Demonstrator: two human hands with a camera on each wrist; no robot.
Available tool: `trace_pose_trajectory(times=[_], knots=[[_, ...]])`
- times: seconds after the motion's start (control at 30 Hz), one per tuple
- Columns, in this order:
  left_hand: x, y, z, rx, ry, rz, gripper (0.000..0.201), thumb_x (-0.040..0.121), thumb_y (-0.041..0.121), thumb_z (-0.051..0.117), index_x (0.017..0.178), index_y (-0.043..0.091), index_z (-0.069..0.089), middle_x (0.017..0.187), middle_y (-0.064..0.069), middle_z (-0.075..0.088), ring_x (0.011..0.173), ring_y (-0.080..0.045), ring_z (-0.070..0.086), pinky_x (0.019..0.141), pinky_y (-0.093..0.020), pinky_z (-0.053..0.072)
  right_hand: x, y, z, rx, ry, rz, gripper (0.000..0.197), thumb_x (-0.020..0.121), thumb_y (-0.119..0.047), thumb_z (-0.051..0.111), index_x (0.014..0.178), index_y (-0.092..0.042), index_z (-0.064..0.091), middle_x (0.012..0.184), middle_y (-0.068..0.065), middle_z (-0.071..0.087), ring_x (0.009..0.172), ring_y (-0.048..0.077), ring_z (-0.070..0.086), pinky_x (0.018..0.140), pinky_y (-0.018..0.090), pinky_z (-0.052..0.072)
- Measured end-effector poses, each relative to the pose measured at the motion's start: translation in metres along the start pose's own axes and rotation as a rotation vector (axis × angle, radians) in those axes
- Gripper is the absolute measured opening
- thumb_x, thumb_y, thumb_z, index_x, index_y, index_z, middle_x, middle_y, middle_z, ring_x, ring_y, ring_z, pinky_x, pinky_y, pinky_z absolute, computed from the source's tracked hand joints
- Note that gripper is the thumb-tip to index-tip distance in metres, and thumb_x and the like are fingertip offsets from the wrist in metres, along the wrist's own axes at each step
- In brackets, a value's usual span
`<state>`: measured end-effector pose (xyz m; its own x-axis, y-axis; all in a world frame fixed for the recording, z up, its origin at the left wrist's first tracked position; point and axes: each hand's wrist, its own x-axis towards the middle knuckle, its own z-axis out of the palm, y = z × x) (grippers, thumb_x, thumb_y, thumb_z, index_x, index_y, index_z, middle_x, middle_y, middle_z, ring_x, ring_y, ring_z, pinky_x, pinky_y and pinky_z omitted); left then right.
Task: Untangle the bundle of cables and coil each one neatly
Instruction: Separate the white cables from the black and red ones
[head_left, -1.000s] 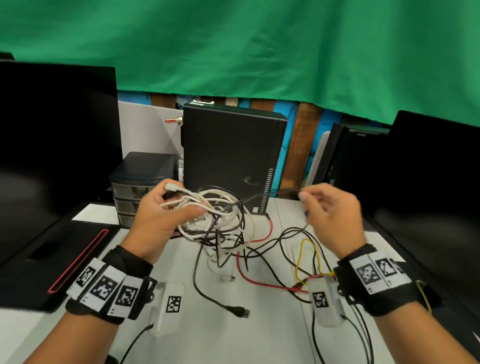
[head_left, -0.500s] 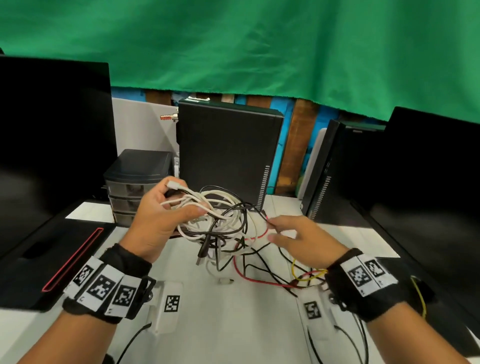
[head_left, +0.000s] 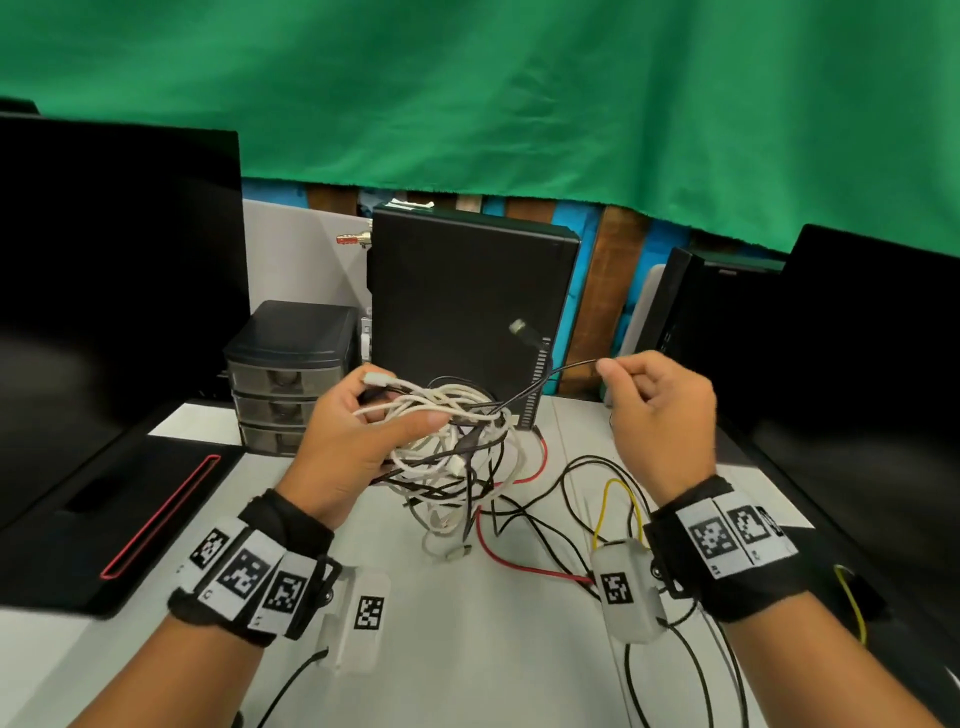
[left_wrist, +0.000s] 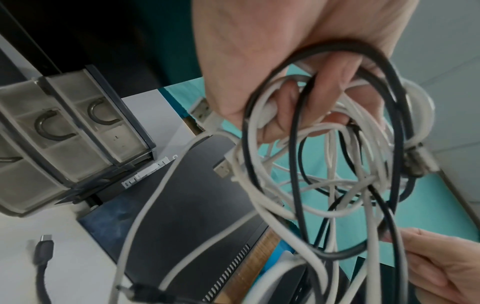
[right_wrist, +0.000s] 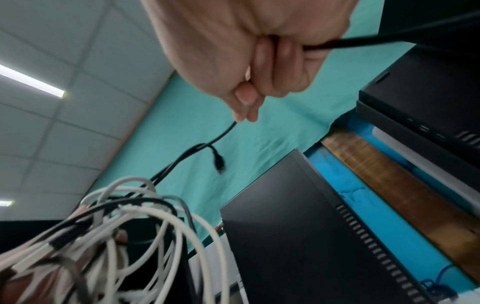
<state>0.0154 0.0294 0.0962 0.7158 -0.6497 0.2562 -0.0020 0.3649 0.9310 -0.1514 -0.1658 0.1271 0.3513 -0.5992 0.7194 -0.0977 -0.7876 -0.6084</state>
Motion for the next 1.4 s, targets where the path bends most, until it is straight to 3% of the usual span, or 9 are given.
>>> trace_pose_trajectory(times=[0.2, 0.4, 0.6, 0.7, 0.8, 0.93, 1.03, 1.13, 1.4], knots=[[0.002, 0.004, -0.008, -0.194, 0.049, -0.128, 0.043, 0.074, 0.016, 0.073, 0.112, -0.002, 0.060, 0.088, -0.019, 0.068, 0.055, -0.012, 0.067, 0.047, -0.018, 0.051, 0.027, 0.044, -0.020, 0.041, 0.346, 0.268, 0.023, 0.093, -0.018, 0.064, 0.073, -0.008, 0.061, 0.062, 0.006, 0.057, 0.053, 0.007, 0.052, 0.058, 0.024, 0.045], [0.007, 0.013, -0.022, -0.324, 0.038, -0.117, 0.043, 0.100, 0.013, 0.048, 0.135, -0.012, 0.046, 0.053, 0.003, 0.064, 0.031, 0.001, 0.049, 0.031, -0.010, 0.036, 0.002, 0.078, -0.023, -0.151, -0.111, 0.516, 0.022, 0.091, -0.019, 0.068, 0.069, -0.015, 0.068, 0.065, 0.006, 0.063, 0.066, 0.023, 0.059, 0.069, 0.037, 0.051], [0.005, 0.015, -0.029, -0.361, -0.024, -0.088, 0.027, 0.093, 0.027, 0.049, 0.105, 0.006, 0.062, 0.056, 0.003, 0.065, 0.025, -0.003, 0.028, 0.037, -0.020, 0.012, -0.021, 0.074, -0.011, -0.305, -0.240, 0.559, 0.008, 0.093, -0.028, 0.064, 0.090, -0.024, 0.071, 0.086, 0.001, 0.071, 0.085, 0.023, 0.067, 0.080, 0.040, 0.056], [0.001, 0.017, -0.024, -0.375, -0.076, -0.050, 0.015, 0.094, 0.021, 0.043, 0.096, 0.009, 0.052, 0.051, 0.002, 0.062, 0.024, -0.002, 0.033, 0.034, -0.013, 0.025, -0.036, 0.049, 0.000, -0.382, -0.403, 0.357, 0.029, 0.096, -0.038, 0.061, 0.123, -0.028, 0.063, 0.122, -0.009, 0.060, 0.118, 0.013, 0.053, 0.099, 0.038, 0.049], [0.001, 0.016, -0.024, -0.395, -0.163, -0.010, 0.018, 0.083, 0.015, 0.067, 0.091, 0.011, 0.051, 0.065, -0.006, 0.067, 0.044, -0.006, 0.061, 0.046, -0.018, 0.052, -0.048, 0.002, 0.009, 0.025, -0.732, 0.395, 0.026, 0.101, -0.043, 0.048, 0.121, -0.034, 0.064, 0.119, -0.021, 0.063, 0.111, -0.007, 0.056, 0.096, 0.016, 0.043], [0.006, 0.010, -0.036, -0.317, -0.255, 0.004, 0.060, 0.047, 0.030, 0.099, 0.092, 0.018, 0.062, 0.093, -0.018, 0.061, 0.080, -0.027, 0.069, 0.069, -0.037, 0.061, -0.061, -0.020, 0.017, 0.499, -0.976, 0.608, 0.029, 0.107, -0.024, 0.042, 0.109, -0.011, 0.069, 0.102, 0.000, 0.077, 0.099, 0.016, 0.072, 0.098, 0.024, 0.051], [0.006, 0.014, -0.040, -0.314, -0.295, 0.011, 0.059, 0.048, 0.026, 0.099, 0.094, 0.019, 0.063, 0.088, -0.015, 0.065, 0.078, -0.027, 0.070, 0.068, -0.036, 0.061, -0.061, -0.020, 0.012, 0.620, -0.972, 0.588, 0.024, 0.102, -0.018, 0.052, 0.109, 0.004, 0.061, 0.077, 0.011, 0.067, 0.066, 0.025, 0.066, 0.080, 0.041, 0.056], [0.005, 0.018, -0.040, -0.276, -0.337, 0.032, 0.060, 0.047, 0.025, 0.100, 0.096, 0.021, 0.064, 0.081, -0.011, 0.064, 0.069, -0.022, 0.068, 0.062, -0.031, 0.060, -0.055, -0.019, 0.010, 0.635, -0.804, 0.563, 0.017, 0.099, -0.010, 0.055, 0.095, -0.008, 0.072, 0.065, 0.006, 0.055, 0.050, 0.012, 0.043, 0.051, 0.026, 0.046], [-0.003, 0.025, -0.026, -0.218, -0.505, 0.032, 0.058, 0.055, 0.016, 0.096, 0.104, 0.020, 0.065, 0.083, -0.011, 0.069, 0.070, -0.019, 0.070, 0.063, -0.029, 0.060, -0.039, -0.018, 0.009, 0.448, -0.722, 0.428, 0.021, 0.100, -0.014, 0.057, 0.096, -0.017, 0.078, 0.064, 0.000, 0.052, 0.051, 0.005, 0.036, 0.047, 0.017, 0.030]])
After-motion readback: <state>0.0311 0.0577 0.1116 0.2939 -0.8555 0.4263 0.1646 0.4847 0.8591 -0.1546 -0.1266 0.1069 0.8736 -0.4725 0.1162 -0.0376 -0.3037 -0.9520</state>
